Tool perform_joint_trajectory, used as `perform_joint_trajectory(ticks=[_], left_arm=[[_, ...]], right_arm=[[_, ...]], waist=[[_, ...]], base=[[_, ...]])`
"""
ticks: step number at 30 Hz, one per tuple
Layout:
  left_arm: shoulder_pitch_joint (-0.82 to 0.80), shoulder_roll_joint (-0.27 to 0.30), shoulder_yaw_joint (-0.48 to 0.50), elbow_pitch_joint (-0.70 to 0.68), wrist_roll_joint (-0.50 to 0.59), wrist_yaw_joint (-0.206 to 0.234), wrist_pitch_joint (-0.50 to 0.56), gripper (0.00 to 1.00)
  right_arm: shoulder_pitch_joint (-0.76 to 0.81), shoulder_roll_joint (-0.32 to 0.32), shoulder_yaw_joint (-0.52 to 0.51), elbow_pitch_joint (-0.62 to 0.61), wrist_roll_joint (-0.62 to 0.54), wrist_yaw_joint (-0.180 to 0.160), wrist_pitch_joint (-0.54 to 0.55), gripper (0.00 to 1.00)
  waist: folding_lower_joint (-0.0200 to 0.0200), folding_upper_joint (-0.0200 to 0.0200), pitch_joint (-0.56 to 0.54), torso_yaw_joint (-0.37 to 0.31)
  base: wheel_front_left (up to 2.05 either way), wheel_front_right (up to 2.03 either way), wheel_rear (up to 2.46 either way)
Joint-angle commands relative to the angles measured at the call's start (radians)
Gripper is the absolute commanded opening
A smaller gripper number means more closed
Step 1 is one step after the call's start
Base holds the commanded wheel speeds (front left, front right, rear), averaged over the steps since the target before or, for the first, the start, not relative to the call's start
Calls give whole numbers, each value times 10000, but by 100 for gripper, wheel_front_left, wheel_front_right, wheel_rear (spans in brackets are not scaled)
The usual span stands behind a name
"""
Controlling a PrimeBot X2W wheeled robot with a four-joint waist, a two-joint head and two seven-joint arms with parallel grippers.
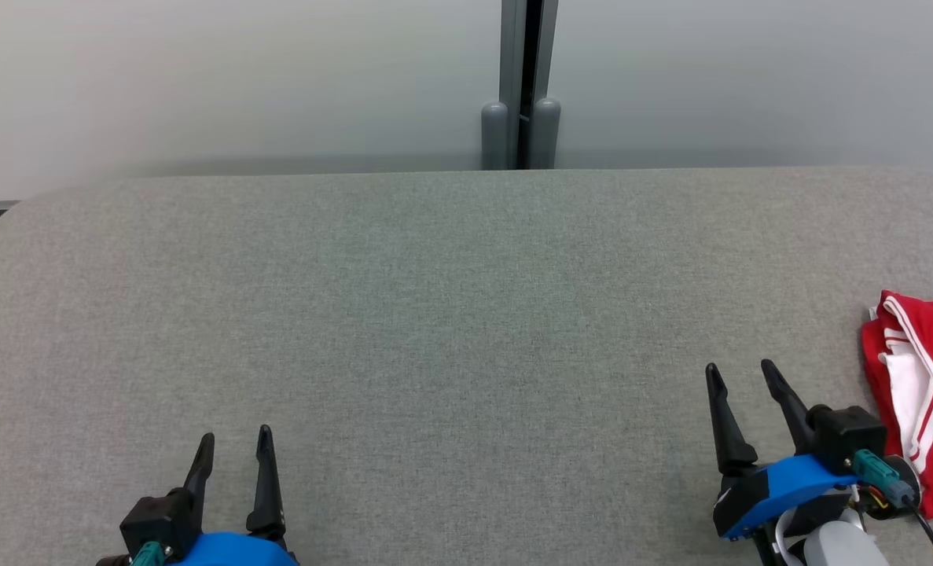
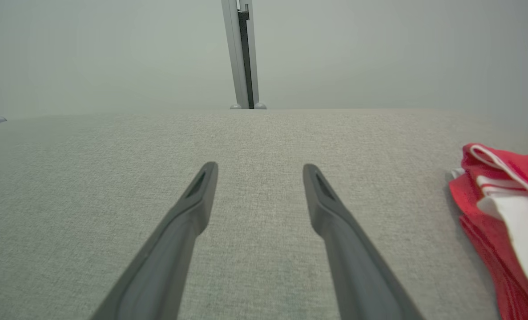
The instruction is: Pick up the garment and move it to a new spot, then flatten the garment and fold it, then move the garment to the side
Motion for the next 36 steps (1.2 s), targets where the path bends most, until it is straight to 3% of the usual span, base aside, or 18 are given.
perform_joint_trajectory(ticks=[1,18,19,24,36], left_arm=[[60,-1,27,20,-126,-42,-40,100],[661,-1,3,-196,-400,-227,-40,100],[575,-2,21,-157,-366,-224,0,0],[723,-21,42,209,-471,-228,84,0],[431,-17,294,-127,-2825,-279,735,0]], right_arm=[[190,-19,66,-76,67,0,-31,100],[803,-19,351,-108,320,0,-32,100],[675,2,343,-56,265,0,0,0],[827,31,312,297,322,0,93,0],[838,23,91,-187,2917,0,754,0]], waist=[[1,-1,-57,21],[1,-1,-837,31],[1,-1,-844,34],[1,-1,-852,36],[1,-1,-854,68]], base=[[0,0,0],[0,0,0],[0,0,0],[0,0,0],[0,0,0]])
